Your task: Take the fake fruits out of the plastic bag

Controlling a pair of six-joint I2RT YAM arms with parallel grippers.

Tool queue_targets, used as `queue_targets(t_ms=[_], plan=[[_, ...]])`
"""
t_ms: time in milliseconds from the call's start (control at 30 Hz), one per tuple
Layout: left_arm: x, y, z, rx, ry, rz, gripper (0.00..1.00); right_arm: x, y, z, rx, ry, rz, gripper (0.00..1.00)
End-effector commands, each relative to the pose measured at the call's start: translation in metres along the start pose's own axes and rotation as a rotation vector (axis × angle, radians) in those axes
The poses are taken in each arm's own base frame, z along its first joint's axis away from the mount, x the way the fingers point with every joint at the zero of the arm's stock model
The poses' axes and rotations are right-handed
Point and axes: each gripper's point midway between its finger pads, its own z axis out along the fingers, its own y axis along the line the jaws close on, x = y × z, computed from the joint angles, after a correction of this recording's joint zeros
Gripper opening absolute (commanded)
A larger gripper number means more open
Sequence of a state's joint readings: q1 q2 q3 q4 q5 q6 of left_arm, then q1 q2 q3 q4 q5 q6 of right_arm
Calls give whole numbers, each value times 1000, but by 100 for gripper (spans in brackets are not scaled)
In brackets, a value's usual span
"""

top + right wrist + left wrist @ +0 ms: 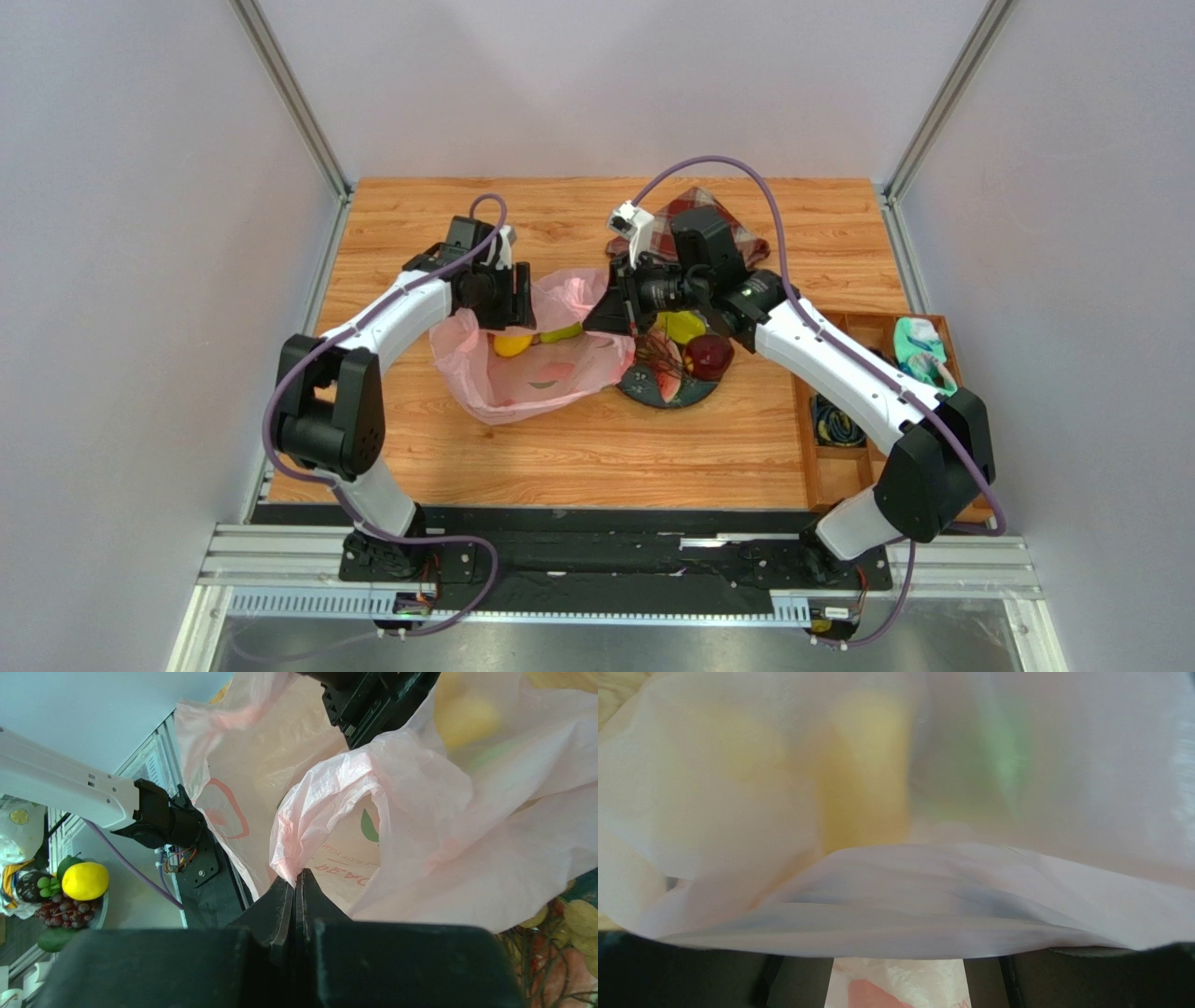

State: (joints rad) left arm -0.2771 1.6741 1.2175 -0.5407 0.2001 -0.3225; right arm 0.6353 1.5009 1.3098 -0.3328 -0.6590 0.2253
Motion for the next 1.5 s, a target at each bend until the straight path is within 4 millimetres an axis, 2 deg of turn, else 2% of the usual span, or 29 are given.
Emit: queue_targets(t_ms=[0, 100, 167, 267, 300, 367, 500, 567, 600, 667, 700, 733, 800, 967, 1133, 1167, 1233, 1300, 1333, 1367, 1433, 1467], plan=[[-22, 18, 9, -114, -63, 76, 69, -16, 4, -16, 13, -58, -54, 0], [-25, 28, 14, -168, -64, 90, 69, -19, 3, -20, 16, -67, -55, 0], [-29, 26, 11, -157, -74, 124, 66, -26, 5, -23, 13, -86, -73, 0], [-35, 11, -7, -80, -145, 168, 64, -44, 10, -26, 4, -133, -108, 0], [-43, 2, -25, -49, -212, 192, 65, -55, 14, -26, -7, -171, -133, 0], [-41, -10, -40, 16, -281, 262, 65, -69, 19, -25, -31, -207, -140, 0], [-30, -14, -46, 21, -299, 319, 67, -100, 26, -19, -64, -261, -140, 0], [-23, -16, -52, 33, -315, 319, 67, -111, 17, -12, -36, -284, -121, 0], [-21, -21, -55, 42, -336, 333, 68, -127, 20, -13, -40, -322, -123, 0], [-21, -31, -67, 61, -418, 381, 69, -136, 18, -7, -44, -334, -115, 0], [-17, -43, -69, 79, -432, 424, 69, -144, 16, -3, -47, -341, -116, 0], [-18, -44, -70, 58, -449, 449, 70, -148, 20, -3, -66, -343, -113, 0], [-14, -46, -65, 36, -438, 466, 70, -155, 25, 1, -97, -343, -123, 0], [-18, -25, -40, -76, -402, 405, 74, -137, 50, 2, -193, -271, -265, 0], [-34, -15, -28, -154, -399, 391, 79, -127, 47, -2, -158, -256, -255, 0], [-32, -13, -18, -159, -373, 394, 80, -126, 47, -2, -157, -258, -255, 0], [-38, -11, -15, -186, -363, 382, 81, -126, 47, -2, -159, -260, -260, 0], [-38, -4, -2, -213, -334, 369, 82, -124, 46, -1, -163, -252, -259, 0], [-47, -4, -1, -222, -356, 360, 83, -123, 47, 0, -166, -247, -255, 0], [-48, 1, 7, -228, -349, 360, 84, -121, 46, 0, -165, -243, -252, 0], [-58, -3, 13, -202, -341, 336, 85, -119, 43, 0, -152, -241, -246, 0], [-52, 2, 29, -203, -290, 331, 85, -118, 43, 0, -150, -240, -245, 0]])
